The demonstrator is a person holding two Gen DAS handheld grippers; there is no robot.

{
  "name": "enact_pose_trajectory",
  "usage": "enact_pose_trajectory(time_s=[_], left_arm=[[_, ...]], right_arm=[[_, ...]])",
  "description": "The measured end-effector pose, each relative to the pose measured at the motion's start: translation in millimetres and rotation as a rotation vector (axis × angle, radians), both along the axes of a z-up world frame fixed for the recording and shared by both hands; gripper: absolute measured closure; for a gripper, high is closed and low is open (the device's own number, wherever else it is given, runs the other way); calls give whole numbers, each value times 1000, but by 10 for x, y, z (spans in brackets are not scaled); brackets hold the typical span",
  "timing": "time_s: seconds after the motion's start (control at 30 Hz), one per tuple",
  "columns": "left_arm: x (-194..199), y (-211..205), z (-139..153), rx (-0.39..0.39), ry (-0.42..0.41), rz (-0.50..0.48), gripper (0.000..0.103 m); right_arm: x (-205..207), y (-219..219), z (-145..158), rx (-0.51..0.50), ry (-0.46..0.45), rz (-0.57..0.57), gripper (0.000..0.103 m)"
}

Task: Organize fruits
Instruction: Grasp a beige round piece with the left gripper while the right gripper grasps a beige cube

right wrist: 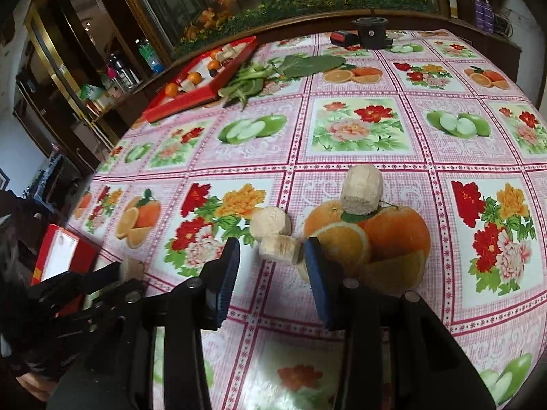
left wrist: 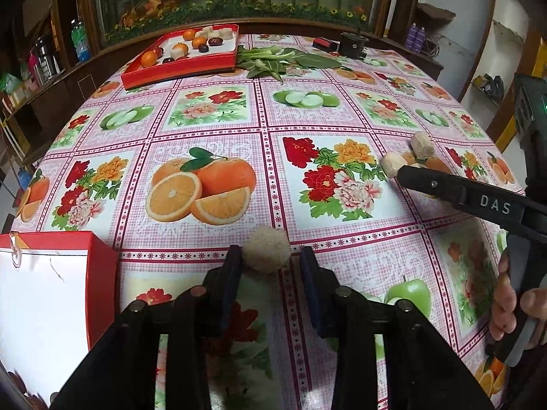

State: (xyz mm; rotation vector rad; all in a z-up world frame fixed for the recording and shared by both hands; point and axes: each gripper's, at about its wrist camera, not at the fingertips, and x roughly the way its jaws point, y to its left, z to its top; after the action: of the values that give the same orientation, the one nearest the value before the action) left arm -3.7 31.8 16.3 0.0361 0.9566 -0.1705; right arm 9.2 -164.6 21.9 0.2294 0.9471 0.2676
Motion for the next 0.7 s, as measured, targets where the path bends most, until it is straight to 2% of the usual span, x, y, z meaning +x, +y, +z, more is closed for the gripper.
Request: enact_pose_trajectory(time_s=[0.07,0.2,0.27,0.43,0.7], left_arm=[[5,-9,-2,0,-1,3,75],[4,-21,-2,-1,-2,14,75],[-4,-28,0,-4,-3,19,75],[-86,-28,20,-27,-10,35,75],[-435,15,228,-19,-82,67,75]], right_arm=[[12,-2,-31,6,-4,0,61],[-5,48,-30,-43,-29,18,63],[-18,54,-32,-60,-34,21,75],[-78,18,-16,-12,-26,28,75],[-462,208,186,33,-114,106,75]])
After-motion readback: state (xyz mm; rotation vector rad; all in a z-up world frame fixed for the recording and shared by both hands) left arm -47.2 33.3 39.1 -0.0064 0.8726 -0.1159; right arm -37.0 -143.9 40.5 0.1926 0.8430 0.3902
